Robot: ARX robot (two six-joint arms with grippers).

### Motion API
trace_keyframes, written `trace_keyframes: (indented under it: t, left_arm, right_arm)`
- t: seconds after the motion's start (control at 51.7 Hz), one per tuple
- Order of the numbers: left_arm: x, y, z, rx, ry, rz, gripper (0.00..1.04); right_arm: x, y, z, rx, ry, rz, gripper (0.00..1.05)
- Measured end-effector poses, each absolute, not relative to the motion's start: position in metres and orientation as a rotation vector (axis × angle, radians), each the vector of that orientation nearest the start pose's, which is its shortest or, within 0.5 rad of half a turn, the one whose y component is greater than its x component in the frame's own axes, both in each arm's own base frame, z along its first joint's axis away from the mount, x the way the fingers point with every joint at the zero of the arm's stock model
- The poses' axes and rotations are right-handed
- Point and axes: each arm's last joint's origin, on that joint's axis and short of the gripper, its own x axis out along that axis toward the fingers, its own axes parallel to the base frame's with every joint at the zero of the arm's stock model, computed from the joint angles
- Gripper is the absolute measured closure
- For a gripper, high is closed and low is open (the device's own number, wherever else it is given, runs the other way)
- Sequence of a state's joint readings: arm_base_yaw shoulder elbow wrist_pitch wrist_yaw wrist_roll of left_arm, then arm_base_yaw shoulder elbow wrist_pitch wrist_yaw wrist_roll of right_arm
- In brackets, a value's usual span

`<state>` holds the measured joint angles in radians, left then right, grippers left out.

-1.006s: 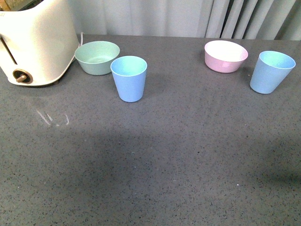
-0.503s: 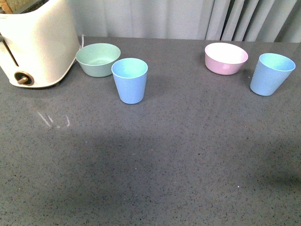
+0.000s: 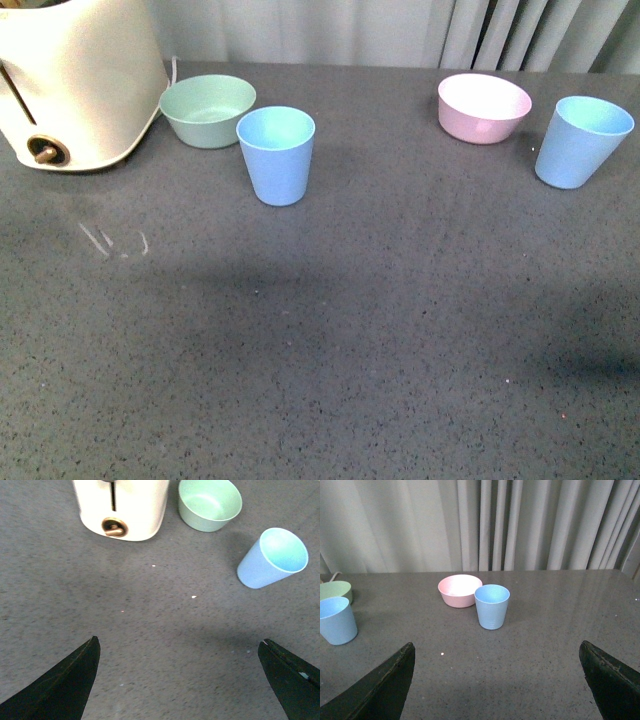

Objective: Stack blue cups with both arms

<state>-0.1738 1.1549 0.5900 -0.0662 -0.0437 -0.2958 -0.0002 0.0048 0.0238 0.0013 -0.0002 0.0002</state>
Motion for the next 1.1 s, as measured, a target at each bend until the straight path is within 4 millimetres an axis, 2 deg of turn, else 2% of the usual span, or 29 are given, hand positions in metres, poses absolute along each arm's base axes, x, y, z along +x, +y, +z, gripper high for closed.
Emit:
trace_keyframes:
  t: [0.116, 0.252, 0.426, 0.58, 0.851, 1.103]
  left_arm:
    - [0.256, -0.052, 0.207, -0.236, 0.67, -0.035, 0.09]
    - [0.295, -0.076, 0.194, -0.232, 0.741, -0.039, 0.09]
    - [0.328, -0.097, 0.188, -0.247, 0.765, -0.051, 0.09]
    - [0.35, -0.105, 0.184, -0.265, 0.784, -0.036, 0.09]
    - [0.377, -0.116, 0.18, -0.285, 0.799, -0.01, 0.09]
    - [0.391, -0.129, 0.175, -0.295, 0.822, -0.006, 0.09]
  right_arm:
    - [0.096, 0.0, 0.171, 0.0, -0.02, 0.0, 0.09]
    - [0.096, 0.0, 0.171, 0.0, -0.02, 0.0, 0.09]
    - [0.096, 0.0, 0.171, 0.0, -0.02, 0.0, 0.09]
    - [0.096, 0.0, 0.171, 0.0, -0.02, 0.0, 0.09]
    - [0.096, 0.0, 0.171, 0.0, -0.02, 0.0, 0.09]
    - [0.096, 0.0, 0.171, 0.0, -0.02, 0.0, 0.09]
